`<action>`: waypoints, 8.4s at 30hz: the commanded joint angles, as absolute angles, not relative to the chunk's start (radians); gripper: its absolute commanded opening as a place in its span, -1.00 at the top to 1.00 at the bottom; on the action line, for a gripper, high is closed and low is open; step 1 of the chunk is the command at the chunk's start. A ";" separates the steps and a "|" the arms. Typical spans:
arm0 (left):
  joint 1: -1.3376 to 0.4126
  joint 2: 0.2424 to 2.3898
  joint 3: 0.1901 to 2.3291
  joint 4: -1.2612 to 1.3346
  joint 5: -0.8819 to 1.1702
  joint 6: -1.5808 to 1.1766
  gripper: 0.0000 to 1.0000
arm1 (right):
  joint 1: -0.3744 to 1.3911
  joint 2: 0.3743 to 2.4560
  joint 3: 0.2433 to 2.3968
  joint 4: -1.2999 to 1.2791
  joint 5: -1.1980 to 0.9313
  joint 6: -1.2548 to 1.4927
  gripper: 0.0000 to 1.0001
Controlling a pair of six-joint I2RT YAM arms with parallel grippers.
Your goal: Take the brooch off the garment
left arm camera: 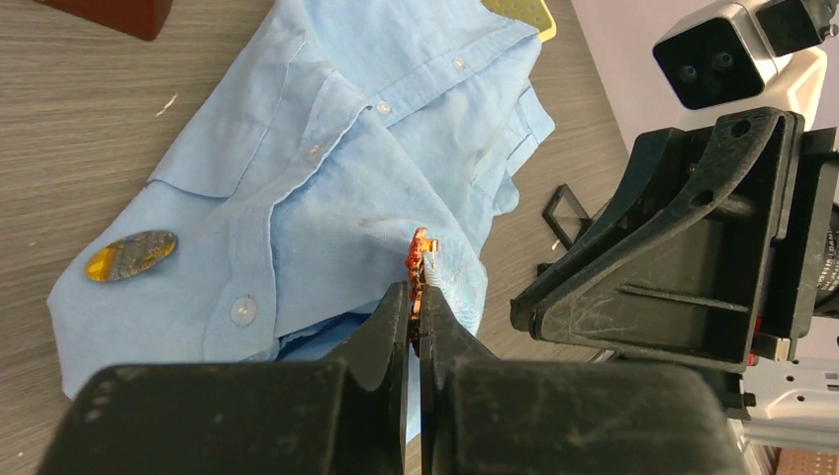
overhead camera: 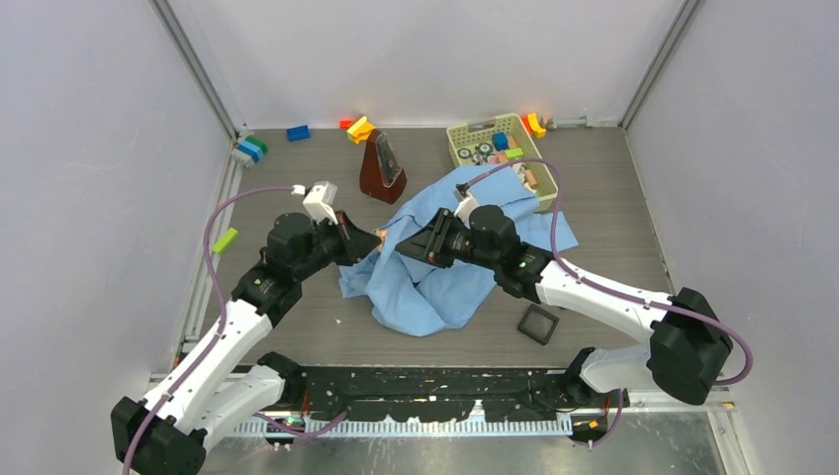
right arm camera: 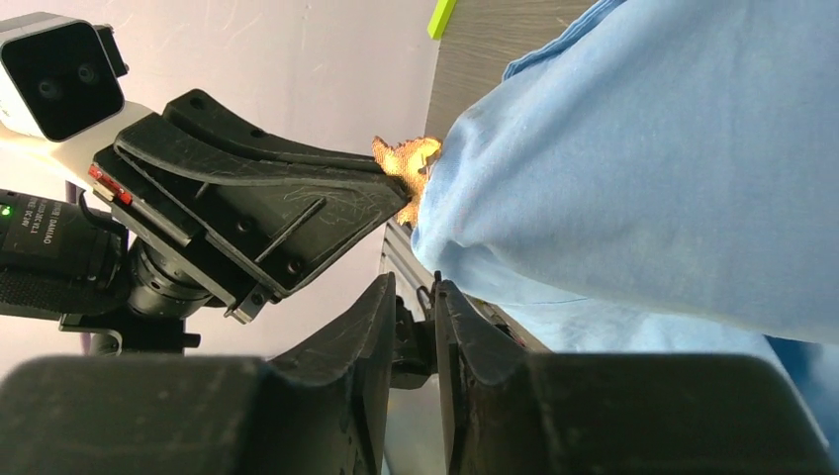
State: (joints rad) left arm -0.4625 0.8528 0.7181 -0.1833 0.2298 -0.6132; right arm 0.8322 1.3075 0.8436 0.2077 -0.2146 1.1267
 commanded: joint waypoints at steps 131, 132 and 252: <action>-0.460 0.751 0.826 -0.432 0.123 -0.460 1.00 | 0.957 1.327 0.937 0.106 -0.036 0.885 -0.15; -0.460 0.768 0.860 -0.482 0.083 -0.429 1.00 | 0.957 1.331 0.946 0.102 -0.030 0.881 -0.19; -0.302 0.806 0.676 0.531 0.773 -1.505 1.00 | 0.924 1.198 0.861 0.640 -0.073 1.020 0.45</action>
